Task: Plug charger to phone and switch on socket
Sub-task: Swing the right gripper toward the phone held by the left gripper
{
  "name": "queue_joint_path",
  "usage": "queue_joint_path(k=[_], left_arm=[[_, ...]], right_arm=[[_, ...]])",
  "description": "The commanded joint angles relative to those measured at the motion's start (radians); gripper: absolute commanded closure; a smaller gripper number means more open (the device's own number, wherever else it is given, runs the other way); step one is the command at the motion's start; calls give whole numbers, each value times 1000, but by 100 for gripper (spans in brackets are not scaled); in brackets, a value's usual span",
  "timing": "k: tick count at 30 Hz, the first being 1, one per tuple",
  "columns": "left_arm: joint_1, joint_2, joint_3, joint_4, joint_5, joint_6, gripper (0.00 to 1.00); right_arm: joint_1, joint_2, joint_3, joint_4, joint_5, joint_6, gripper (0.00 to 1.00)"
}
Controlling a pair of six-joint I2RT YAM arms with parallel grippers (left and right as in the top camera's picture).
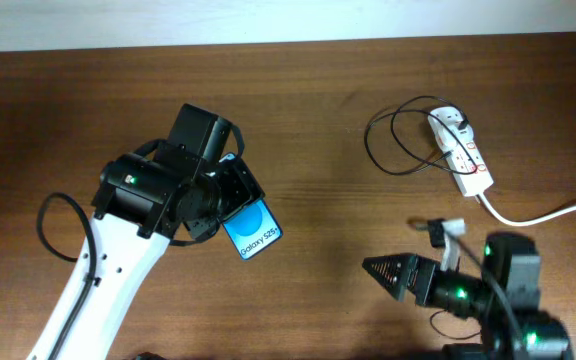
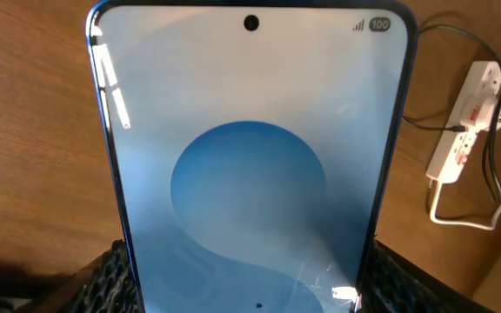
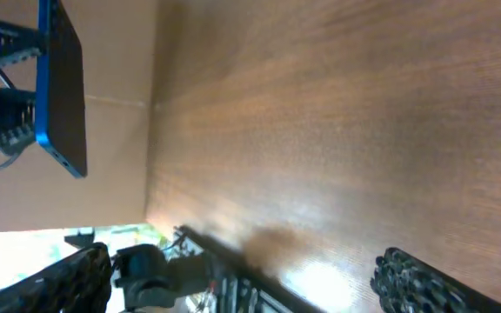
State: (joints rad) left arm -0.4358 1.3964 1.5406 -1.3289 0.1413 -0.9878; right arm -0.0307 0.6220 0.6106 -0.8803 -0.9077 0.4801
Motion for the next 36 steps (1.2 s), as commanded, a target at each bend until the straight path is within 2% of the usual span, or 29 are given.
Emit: queue_joint_path(k=[1, 3, 7, 9, 13, 18, 22, 23, 24, 25, 31, 36], left_arm=[[-2, -21, 5, 12, 19, 15, 58], [-2, -21, 5, 15, 21, 0, 58], [-2, -21, 5, 36, 32, -16, 58], [-2, -21, 5, 36, 31, -35, 58], [-2, -18, 4, 50, 31, -79, 58], [-2, 17, 4, 61, 47, -121, 57], [-2, 74, 4, 118, 135, -123, 59], [-2, 89, 4, 145, 159, -126, 60], [-2, 100, 4, 166, 174, -127, 61], [-2, 111, 4, 185, 187, -132, 62], [-2, 171, 4, 277, 260, -210, 63], [-2, 193, 4, 312, 289, -282, 62]], right_arm=[[5, 122, 101, -49, -104, -102, 2], [5, 178, 101, -48, -188, -103, 2], [5, 251, 101, -28, -128, -109, 2], [5, 280, 101, -19, -128, -176, 0], [5, 273, 101, 21, -108, -263, 20], [5, 227, 101, 107, -85, -262, 25], [6, 192, 101, 179, -82, -207, 23], [8, 192, 101, 201, -82, -188, 19], [13, 193, 101, 224, -81, -176, 5], [27, 200, 101, 259, -74, -157, 2], [169, 285, 101, 452, -20, -95, 2], [347, 391, 101, 622, 220, -6, 2]])
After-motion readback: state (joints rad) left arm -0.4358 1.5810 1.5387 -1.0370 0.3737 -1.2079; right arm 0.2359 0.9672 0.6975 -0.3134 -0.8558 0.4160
